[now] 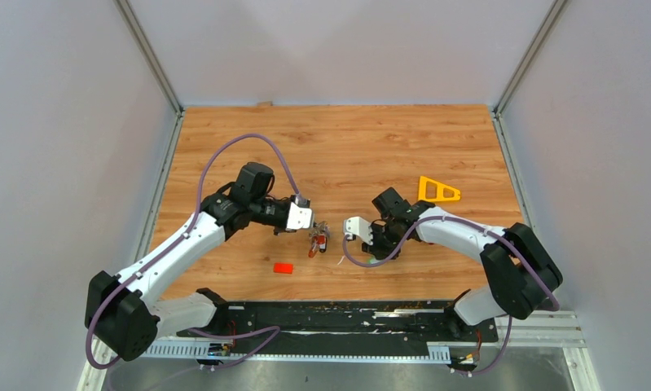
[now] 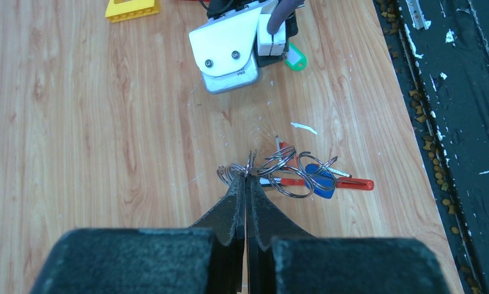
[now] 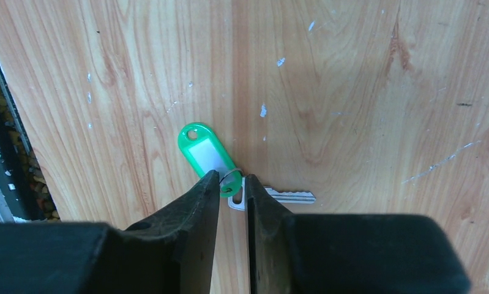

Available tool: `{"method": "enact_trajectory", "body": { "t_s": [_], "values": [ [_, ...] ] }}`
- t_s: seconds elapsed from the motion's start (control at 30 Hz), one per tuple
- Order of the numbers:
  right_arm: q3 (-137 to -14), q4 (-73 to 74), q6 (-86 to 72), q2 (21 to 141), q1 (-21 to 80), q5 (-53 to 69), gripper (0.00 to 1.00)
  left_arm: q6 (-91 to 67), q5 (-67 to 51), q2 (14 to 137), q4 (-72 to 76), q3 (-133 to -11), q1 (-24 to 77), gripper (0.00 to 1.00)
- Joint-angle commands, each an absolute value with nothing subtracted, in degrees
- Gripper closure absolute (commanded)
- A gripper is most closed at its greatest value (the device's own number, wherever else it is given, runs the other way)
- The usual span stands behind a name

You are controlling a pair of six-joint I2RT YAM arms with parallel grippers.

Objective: Put the keys on the keyring

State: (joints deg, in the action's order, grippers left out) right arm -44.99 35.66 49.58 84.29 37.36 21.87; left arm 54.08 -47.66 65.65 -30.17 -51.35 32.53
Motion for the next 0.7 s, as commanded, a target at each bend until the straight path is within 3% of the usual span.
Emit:
{"method": "enact_trajectory", "body": {
  "t_s": [0.0, 0.47, 0.67],
  "values": [
    [-45.08, 33.92, 49.04, 84.58, 37.67, 20.44, 0.79, 53.65, -49.97, 64.27, -28.15, -51.77, 32.26, 1.00],
    [-46.26, 35.61, 51.33, 81.77, 37.55, 19.79, 0.99, 53.54, -50.32, 64.25, -27.94, -51.50, 32.25, 1.00],
    [-47.08, 36.69, 52.41, 80.88, 37.52, 20.69, 1.00, 53.35, -50.48, 64.28, -27.88, -51.42, 32.26, 1.00]
  ]
}}
